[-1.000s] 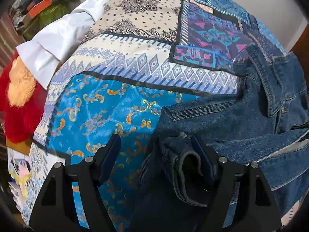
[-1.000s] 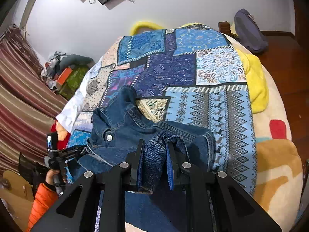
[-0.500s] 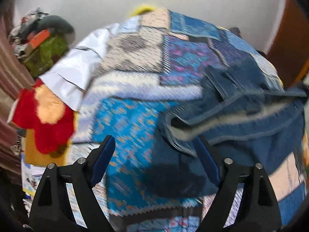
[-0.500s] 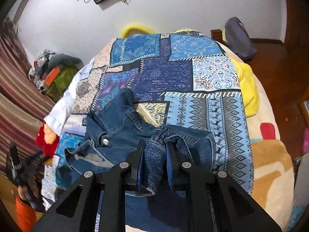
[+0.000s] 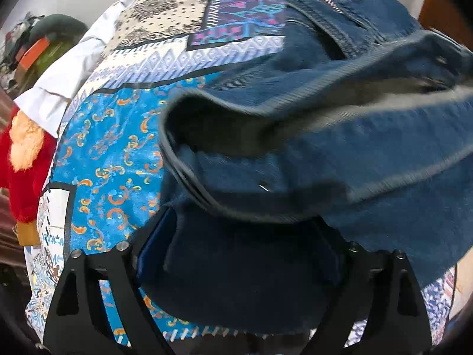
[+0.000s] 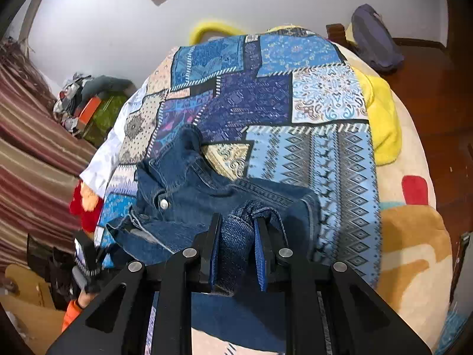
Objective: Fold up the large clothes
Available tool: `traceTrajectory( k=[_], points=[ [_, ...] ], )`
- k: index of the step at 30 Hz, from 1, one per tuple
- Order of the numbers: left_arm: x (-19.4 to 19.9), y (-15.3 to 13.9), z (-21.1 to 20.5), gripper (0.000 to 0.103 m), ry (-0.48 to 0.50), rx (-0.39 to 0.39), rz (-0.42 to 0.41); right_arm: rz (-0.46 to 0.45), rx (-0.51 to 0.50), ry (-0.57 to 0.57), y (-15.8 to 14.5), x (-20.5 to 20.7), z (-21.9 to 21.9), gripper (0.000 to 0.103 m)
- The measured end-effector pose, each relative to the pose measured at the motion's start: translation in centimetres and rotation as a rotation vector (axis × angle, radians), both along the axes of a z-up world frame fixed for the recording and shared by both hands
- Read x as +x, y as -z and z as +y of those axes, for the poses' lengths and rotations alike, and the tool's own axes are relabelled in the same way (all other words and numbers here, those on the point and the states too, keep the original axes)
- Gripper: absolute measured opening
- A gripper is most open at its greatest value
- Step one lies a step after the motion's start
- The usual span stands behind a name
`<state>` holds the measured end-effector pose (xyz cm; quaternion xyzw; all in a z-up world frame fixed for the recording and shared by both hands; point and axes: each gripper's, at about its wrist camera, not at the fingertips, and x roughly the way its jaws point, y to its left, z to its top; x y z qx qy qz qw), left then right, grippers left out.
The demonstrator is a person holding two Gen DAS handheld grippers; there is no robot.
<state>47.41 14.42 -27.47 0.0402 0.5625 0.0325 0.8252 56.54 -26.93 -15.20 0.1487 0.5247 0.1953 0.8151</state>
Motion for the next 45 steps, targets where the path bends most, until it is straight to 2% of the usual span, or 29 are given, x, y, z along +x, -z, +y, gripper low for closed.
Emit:
traceTrajectory(
  k=[8, 9, 10, 11, 12, 15, 18, 20, 23, 27, 30, 32, 35, 38, 39, 43, 45],
  points=[
    [-0.1, 0.9, 0.2, 0.095, -0.016, 0.006, -0.008, 0.032, 0.038, -0.025, -0.1, -0.7, -1.7, 0.015],
    [-0.3, 1.0, 0.2, 0.096, -0.022, 0.012, -0.002, -0.014, -0.032, 0.016, -1.1, -1.0, -2.2, 0.015],
    [-0.4, 1.2, 0.3, 0.097, -0.023, 0.011, -0.001, -0.100, -0.191, 0.101, -2.7, -1.3, -3.1, 0.015],
    [-0.5, 1.2, 0.4, 0.097, -0.022, 0.006, -0.011, -0.163, -0.293, 0.163, -4.1, -1.6, -4.2, 0.015],
    [-0.6, 1.1, 0.4, 0.097, -0.022, 0.002, -0.015, -0.206, -0.340, 0.217, -5.6, -2.0, -5.8, 0.015],
    [-0.6, 0.9, 0.2, 0.096, -0.018, 0.006, -0.018, -0.214, -0.234, 0.256, -8.4, -3.5, -10.2, 0.015],
    [-0.8, 0.3, 0.1, 0.096, -0.028, 0.008, -0.013, -0.232, -0.280, 0.222, -9.1, -5.5, -10.7, 0.015],
    [-1.2, -0.4, 0.0, 0.096, -0.035, 0.016, -0.018, -0.240, -0.301, 0.164, -8.5, -7.0, -9.4, 0.015],
    [-2.1, -1.4, -0.4, 0.096, -0.018, 0.021, -0.035, -0.231, -0.267, 0.041, -6.0, -8.9, -6.0, 0.015],
    [-2.9, -2.3, -0.8, 0.096, 0.022, 0.078, -0.047, -0.191, -0.255, -0.094, -1.2, -10.2, -0.6, 0.015],
    [-1.9, -2.2, -0.3, 0.096, 0.017, 0.117, -0.034, -0.129, -0.244, -0.200, 2.7, -10.1, 3.5, 0.015],
    [-0.4, -1.9, 0.5, 0.096, 0.007, 0.127, -0.018, -0.112, -0.297, -0.254, 5.1, -9.6, 6.2, 0.015],
    [2.0, -1.9, 1.5, 0.096, -0.022, 0.151, -0.022, -0.171, -0.370, -0.277, 6.5, -8.0, 8.7, 0.015],
    [5.2, -2.7, 3.3, 0.096, -0.101, 0.129, -0.066, -0.167, -0.378, -0.263, 6.5, -4.9, 9.7, 0.015],
    [6.2, -3.0, 4.2, 0.096, -0.141, 0.095, -0.074, -0.174, -0.376, -0.249, 6.2, -3.9, 9.6, 0.015],
    [9.0, -3.2, 7.3, 0.096, -0.266, 0.003, -0.065, -0.213, -0.344, -0.142, 4.4, 0.8, 9.3, 0.015],
    [9.2, -3.3, 7.6, 0.096, -0.270, -0.002, -0.060, -0.246, -0.369, -0.055, 3.1, 2.7, 8.9, 0.015]
  ],
)
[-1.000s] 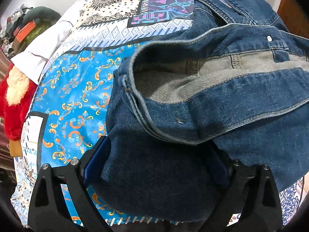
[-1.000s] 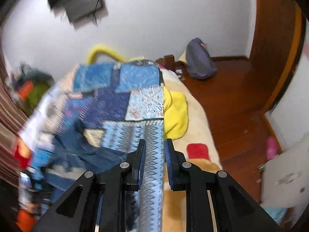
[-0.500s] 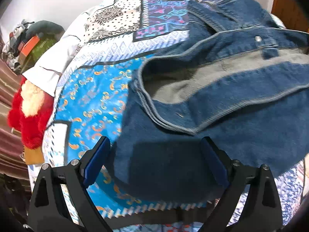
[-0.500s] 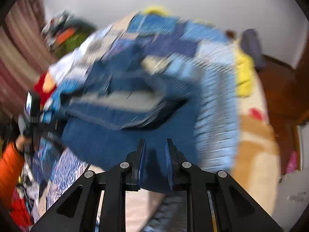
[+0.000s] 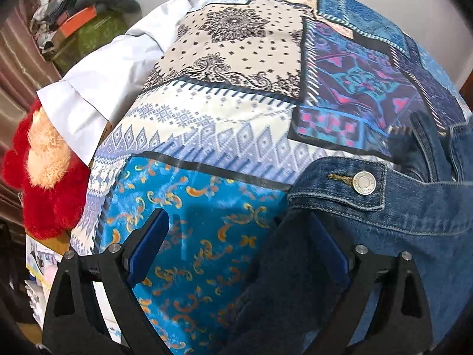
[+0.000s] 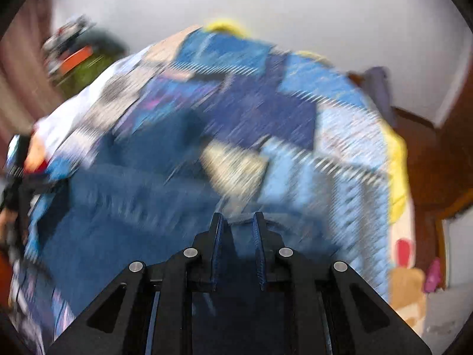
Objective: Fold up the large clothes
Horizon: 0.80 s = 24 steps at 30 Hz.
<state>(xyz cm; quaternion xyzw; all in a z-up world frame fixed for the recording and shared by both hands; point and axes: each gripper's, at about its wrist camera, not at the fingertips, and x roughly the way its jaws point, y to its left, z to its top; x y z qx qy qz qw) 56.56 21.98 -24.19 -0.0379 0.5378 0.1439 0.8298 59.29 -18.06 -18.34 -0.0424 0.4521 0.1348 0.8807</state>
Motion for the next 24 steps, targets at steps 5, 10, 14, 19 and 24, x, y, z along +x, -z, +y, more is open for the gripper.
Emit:
traceTrajectory(
  k=[5, 10, 14, 19, 24],
  points=[
    [-1.9, -3.2, -0.5, 0.096, 0.033, 0.039, -0.097, -0.042, 0.069, 0.016, -2.8, 0.4, -0.6, 0.015],
    [-4.2, -7.6, -1.7, 0.096, 0.069, -0.020, -0.185, -0.073, 0.028, -0.105, -4.2, -3.5, 2.3, 0.015],
    [-5.9, -8.2, -4.5, 0.096, 0.163, -0.078, -0.199, -0.034, 0.058, -0.187, -3.4, -6.9, 5.6, 0.015],
    [-6.9, -4.9, -9.2, 0.096, 0.268, -0.160, -0.143, 0.039, 0.055, -0.235, -0.3, -8.9, 9.5, 0.015],
    [-7.0, 1.0, -12.2, 0.096, 0.302, -0.177, -0.013, 0.112, -0.123, -0.257, 4.7, -9.3, 12.5, 0.015]
  ],
)
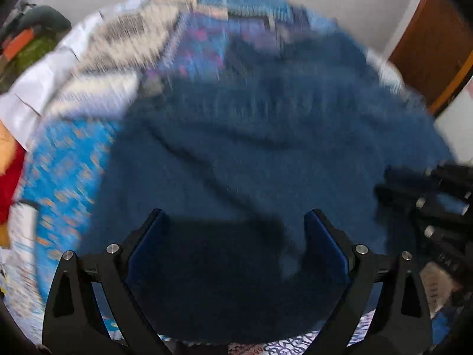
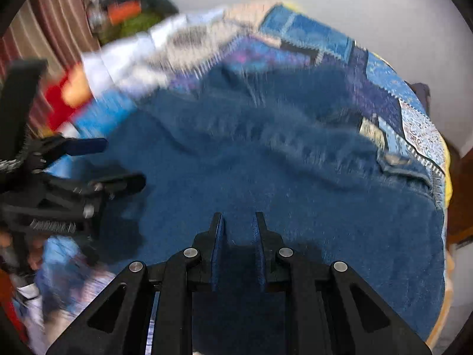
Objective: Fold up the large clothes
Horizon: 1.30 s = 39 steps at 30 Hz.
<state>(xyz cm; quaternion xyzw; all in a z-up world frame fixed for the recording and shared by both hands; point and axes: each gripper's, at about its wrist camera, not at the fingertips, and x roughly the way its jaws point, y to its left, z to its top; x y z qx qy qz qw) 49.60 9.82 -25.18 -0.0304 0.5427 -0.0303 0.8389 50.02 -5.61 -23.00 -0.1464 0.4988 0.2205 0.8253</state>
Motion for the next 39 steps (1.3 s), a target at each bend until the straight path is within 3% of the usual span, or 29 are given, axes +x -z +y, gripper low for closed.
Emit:
traceTrajectory(
  k=[1, 4, 6, 9, 14, 16, 22, 25, 31, 33, 39],
  points=[
    [-0.1, 1.2, -0.2, 0.097, 0.008, 0.027, 0.009, 0.001, -0.015, -0.006, 0.6, -0.1, 0.0, 0.015],
    [-0.7, 1.8, 0.7, 0.102, 0.000, 0.009, -0.031, -0.011, -0.003, -0.025, 1.3, -0.3, -1.3, 0.015],
    [-0.9, 1.9, 1.4, 0.102, -0.007, 0.021, -0.032, -0.030, -0.068, -0.008, 1.6, -0.4, -2.5, 0.015],
    [-1.9, 2.0, 2.2, 0.102, -0.005, 0.111, -0.042, -0.042, -0.034, -0.036, 1.6, -1.2, -4.9, 0.015],
    [-3.7, 2.2, 4.3, 0.102, -0.037, 0.155, -0.040, -0.144, -0.178, 0.036, 1.7, -2.4, -7.9, 0.015],
    [-4.5, 2.3, 5.9, 0.103, -0.089, 0.161, -0.036, -0.133, -0.140, 0.040, 1.3, -2.5, -9.5, 0.015],
    [-6.3, 1.7, 10.0, 0.103, -0.204, 0.026, -0.034, -0.131, -0.137, 0.117, 0.4, -2.4, -13.6, 0.015],
    [-7.4, 1.0, 10.0, 0.103, -0.207, 0.118, -0.046, -0.102, -0.083, 0.145, 0.0, -2.3, -15.4, 0.015],
    [-10.1, 0.1, 11.1, 0.103, -0.243, 0.175, -0.046, -0.081, -0.060, 0.202, -0.1, -2.8, -15.7, 0.015],
    [-11.5, -0.4, 12.2, 0.103, -0.277, 0.151, -0.045, -0.094, -0.067, 0.200, -0.2, -3.3, -15.9, 0.015],
    [-15.5, -0.8, 15.0, 0.103, -0.388, -0.017, -0.051, -0.079, -0.021, 0.252, -1.0, -4.4, -18.8, 0.015]
  ],
)
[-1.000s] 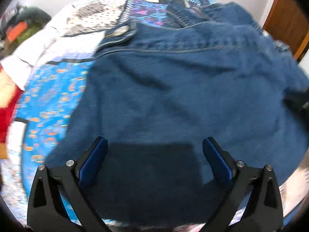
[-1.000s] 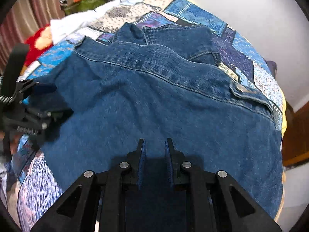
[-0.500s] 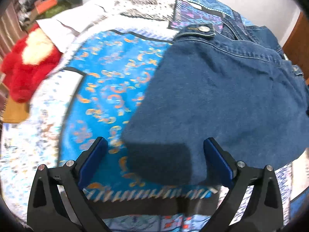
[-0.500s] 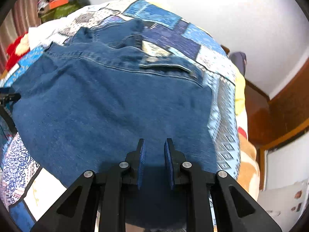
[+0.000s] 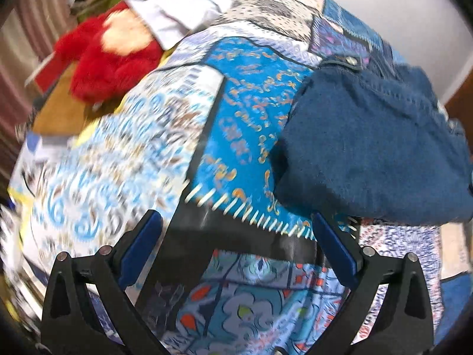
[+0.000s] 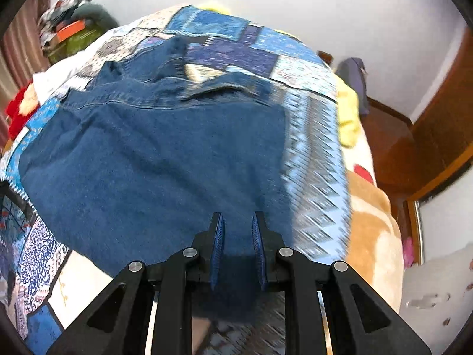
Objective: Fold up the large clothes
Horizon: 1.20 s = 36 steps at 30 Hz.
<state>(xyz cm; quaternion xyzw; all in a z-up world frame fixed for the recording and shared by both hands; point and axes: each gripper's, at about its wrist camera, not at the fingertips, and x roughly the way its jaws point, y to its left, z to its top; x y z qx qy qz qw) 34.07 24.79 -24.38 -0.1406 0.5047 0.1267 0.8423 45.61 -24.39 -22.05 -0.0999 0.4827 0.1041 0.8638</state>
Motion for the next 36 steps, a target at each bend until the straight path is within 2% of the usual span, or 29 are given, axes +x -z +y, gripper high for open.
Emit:
traceTrajectory(
  k=[1, 2, 3, 4, 5, 6, 9, 12, 17, 22, 25, 27, 30, 34, 36],
  points=[
    [-0.6, -0.2, 0.0, 0.103, -0.012, -0.017, -0.014, 0.015, 0.019, 0.011, -0.1, -0.2, -0.8, 0.015],
    [-0.8, -0.4, 0.0, 0.103, -0.019, -0.022, -0.019, 0.019, -0.015, 0.044, 0.0, -0.3, -1.5, 0.016],
    [-0.9, -0.5, -0.2, 0.103, -0.029, -0.027, -0.024, 0.021, -0.045, 0.076, 0.1, -0.5, -2.5, 0.037],
    [-0.9, -0.5, -0.5, 0.103, -0.040, -0.031, -0.027, 0.024, -0.040, 0.110, 0.1, -0.7, -3.6, 0.067],
    [-0.8, -0.5, -0.7, 0.103, -0.046, -0.039, -0.031, 0.018, -0.041, 0.152, 0.0, -0.9, -4.7, 0.079],
    [-1.1, -0.6, -1.2, 0.103, -0.048, -0.069, -0.039, 0.006, -0.021, 0.178, -0.5, -1.3, -5.7, 0.085],
    [-0.2, 0.1, -2.6, 0.103, -0.027, -0.188, -0.047, -0.012, -0.003, 0.207, -2.0, -2.1, -7.1, 0.085],
    [1.0, 1.0, -4.1, 0.103, -0.004, -0.300, -0.044, -0.063, 0.001, 0.180, -4.2, -2.9, -6.5, 0.085],
    [3.5, 3.7, -6.2, 0.103, -0.001, -0.457, -0.005, -0.132, 0.047, 0.080, -6.9, -3.3, -2.6, 0.086],
    [6.1, 6.6, -7.0, 0.103, -0.049, -0.625, 0.039, -0.117, 0.142, -0.013, -6.7, -2.5, 1.9, 0.089],
    [7.2, 6.7, -6.7, 0.102, -0.067, -0.635, -0.017, -0.082, 0.184, -0.049, -5.5, -1.7, 4.3, 0.089],
    [7.9, 6.8, -6.2, 0.095, -0.101, -0.634, -0.056, -0.061, 0.206, -0.066, -4.8, -1.4, 5.3, 0.089],
    [9.1, 7.3, -5.6, 0.091, -0.160, -0.621, -0.087, -0.008, 0.248, -0.080, -3.2, -0.2, 7.0, 0.089],
    [9.7, 6.8, -5.4, 0.066, -0.201, -0.555, -0.144, 0.056, 0.302, -0.086, -1.8, 1.2, 8.3, 0.089],
    [9.7, 6.2, -4.9, 0.055, -0.203, -0.545, -0.165, 0.072, 0.317, -0.085, -1.5, 1.8, 8.9, 0.089]
  ],
)
